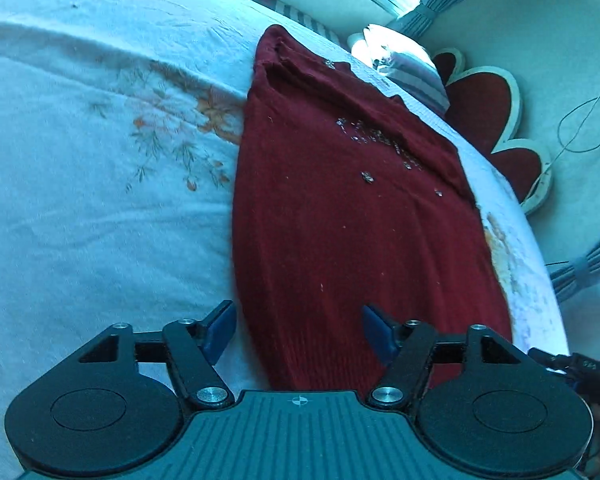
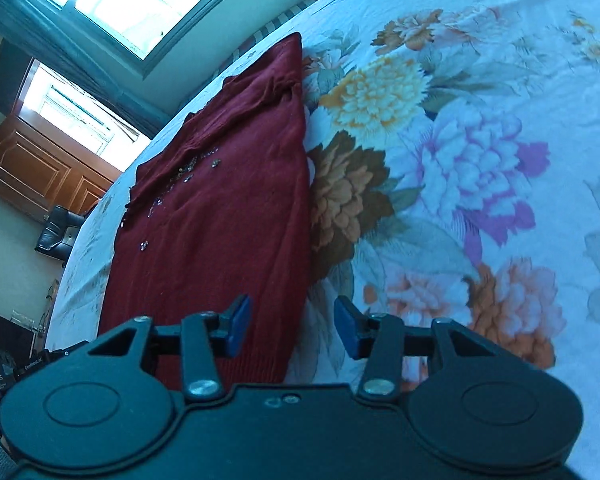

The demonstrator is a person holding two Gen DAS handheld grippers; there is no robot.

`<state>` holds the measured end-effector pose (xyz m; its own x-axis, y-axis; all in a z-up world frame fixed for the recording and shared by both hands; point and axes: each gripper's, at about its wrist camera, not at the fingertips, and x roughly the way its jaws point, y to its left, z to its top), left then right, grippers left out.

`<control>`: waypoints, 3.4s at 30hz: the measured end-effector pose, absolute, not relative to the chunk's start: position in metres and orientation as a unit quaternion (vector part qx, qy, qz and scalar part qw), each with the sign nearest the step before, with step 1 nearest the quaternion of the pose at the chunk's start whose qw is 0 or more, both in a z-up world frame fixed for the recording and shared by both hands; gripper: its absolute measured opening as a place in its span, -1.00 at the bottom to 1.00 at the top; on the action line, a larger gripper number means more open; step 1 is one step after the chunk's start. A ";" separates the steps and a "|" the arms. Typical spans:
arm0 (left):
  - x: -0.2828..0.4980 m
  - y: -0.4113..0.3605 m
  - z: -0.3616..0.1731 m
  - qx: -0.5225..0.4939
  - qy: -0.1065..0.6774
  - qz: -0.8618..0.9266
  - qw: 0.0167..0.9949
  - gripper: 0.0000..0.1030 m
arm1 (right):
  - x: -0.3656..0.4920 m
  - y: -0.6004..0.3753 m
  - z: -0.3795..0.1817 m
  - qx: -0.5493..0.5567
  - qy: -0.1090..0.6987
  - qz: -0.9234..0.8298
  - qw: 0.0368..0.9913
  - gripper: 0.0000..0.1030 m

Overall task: Fold small clothes
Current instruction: 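Grasp the sweater hem with both grippers and lift it toward the collar, then carry the held hem with both grippers over onto the collar end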

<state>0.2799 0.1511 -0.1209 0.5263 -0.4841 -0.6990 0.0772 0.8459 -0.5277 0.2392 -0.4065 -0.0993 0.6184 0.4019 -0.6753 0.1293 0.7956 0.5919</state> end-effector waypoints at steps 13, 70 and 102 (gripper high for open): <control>0.293 0.185 -0.167 -0.423 0.459 -0.225 0.748 0.28 | 0.208 -0.385 -0.120 0.383 0.410 0.070 0.825 -0.09; 0.561 0.131 -0.099 -0.436 0.347 -0.218 0.801 -0.96 | 0.515 -0.427 -0.044 0.439 0.310 0.206 0.818 -0.88; 0.689 0.079 -0.084 -0.055 0.367 -0.212 0.904 0.32 | 0.630 -0.403 -0.086 0.164 0.368 0.206 0.892 -0.26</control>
